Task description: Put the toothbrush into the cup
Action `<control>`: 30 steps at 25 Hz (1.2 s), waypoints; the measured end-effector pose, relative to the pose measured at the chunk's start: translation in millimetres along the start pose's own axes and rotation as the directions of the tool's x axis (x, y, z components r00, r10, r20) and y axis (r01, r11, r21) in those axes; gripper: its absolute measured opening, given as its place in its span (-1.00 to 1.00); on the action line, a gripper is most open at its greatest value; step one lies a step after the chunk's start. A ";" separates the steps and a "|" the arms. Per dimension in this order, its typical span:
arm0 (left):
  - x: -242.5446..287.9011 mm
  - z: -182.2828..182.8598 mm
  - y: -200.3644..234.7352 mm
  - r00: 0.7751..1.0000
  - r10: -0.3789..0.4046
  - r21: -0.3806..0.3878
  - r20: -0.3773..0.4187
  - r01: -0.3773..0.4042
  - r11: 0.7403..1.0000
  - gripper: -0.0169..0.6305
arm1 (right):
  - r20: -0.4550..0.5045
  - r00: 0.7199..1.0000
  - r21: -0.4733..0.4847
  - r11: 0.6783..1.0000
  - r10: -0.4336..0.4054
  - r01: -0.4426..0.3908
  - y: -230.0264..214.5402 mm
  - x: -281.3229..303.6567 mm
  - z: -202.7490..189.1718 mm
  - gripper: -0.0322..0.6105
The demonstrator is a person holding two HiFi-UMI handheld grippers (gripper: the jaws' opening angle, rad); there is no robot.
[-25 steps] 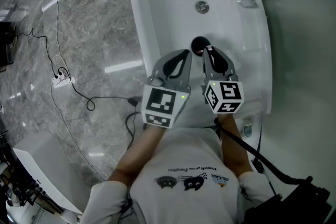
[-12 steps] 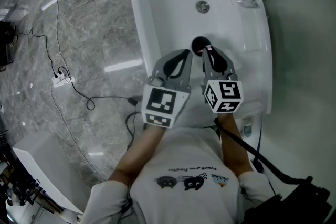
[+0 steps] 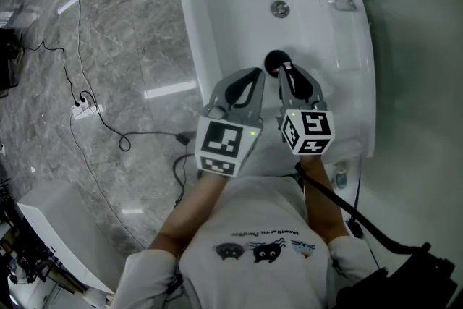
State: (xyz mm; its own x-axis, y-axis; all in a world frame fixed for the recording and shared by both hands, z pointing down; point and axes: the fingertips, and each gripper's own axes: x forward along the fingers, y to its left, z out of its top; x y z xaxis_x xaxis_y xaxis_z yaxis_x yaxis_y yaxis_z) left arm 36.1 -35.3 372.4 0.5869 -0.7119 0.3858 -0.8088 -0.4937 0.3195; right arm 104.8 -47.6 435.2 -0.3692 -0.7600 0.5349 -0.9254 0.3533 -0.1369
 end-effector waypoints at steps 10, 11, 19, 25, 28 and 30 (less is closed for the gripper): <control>1.9 -1.0 1.2 1.000 -0.004 0.000 -0.003 0.004 1.000 -0.95 | -0.014 1.000 -0.011 1.000 0.003 -0.003 0.6 3.9 -3.4 -0.73; 1.8 -0.9 1.3 1.000 -0.004 -0.001 -0.002 0.004 1.000 -0.95 | -0.016 1.000 -0.016 1.000 0.003 -0.003 1.0 4.1 -3.8 -0.73; 1.2 -1.0 2.7 1.000 -0.002 -0.005 -0.002 0.002 1.000 -0.95 | -0.026 1.000 -0.032 0.999 0.004 -0.005 3.6 5.4 -5.1 -0.73; 0.6 -1.2 3.4 1.000 -0.002 -0.011 -0.003 0.002 1.000 -0.95 | -0.034 0.999 -0.036 0.999 0.004 -0.005 4.7 6.5 -6.1 -0.73; 0.6 -1.3 4.4 1.000 -0.002 -0.012 -0.005 0.002 1.000 -0.95 | -0.038 0.999 -0.039 0.999 0.003 -0.005 5.8 7.8 -6.4 -0.73; 0.5 -1.3 4.7 1.000 -0.001 -0.012 -0.006 0.001 1.000 -0.95 | -0.039 0.999 -0.042 0.999 0.003 -0.005 6.2 8.1 -6.3 -0.73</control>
State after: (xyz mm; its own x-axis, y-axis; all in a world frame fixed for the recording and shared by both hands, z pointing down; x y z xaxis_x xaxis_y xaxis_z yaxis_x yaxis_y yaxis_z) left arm 32.7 -37.2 375.2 0.5882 -0.7080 0.3907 -0.8075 -0.4886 0.3303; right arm 96.6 -48.1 443.9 -0.3684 -0.7369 0.5667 -0.9193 0.3794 -0.1043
